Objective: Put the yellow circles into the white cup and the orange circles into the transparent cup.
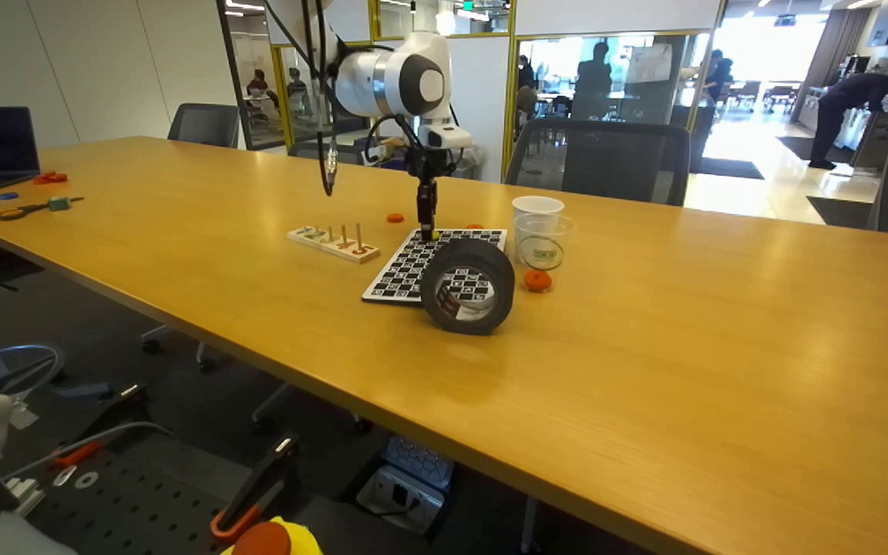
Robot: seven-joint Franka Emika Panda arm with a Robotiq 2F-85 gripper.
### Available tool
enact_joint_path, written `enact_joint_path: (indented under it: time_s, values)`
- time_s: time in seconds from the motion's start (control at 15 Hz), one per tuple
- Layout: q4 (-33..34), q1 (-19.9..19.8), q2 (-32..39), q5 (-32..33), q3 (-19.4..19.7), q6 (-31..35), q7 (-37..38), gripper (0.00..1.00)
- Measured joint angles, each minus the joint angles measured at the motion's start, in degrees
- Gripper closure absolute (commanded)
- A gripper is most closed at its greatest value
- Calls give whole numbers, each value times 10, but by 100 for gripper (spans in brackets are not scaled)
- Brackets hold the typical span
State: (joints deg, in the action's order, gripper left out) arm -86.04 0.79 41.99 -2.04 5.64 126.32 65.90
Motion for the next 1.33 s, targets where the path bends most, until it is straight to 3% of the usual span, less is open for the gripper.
enact_joint_path:
  time_s: [0.33,0.8,1.33]
  values:
    - [-1,16,-9,18,45,33,55,77]
    - [-26,62,-48,135,132,68,231,77]
    - [-66,79,-92,262,151,68,379,77]
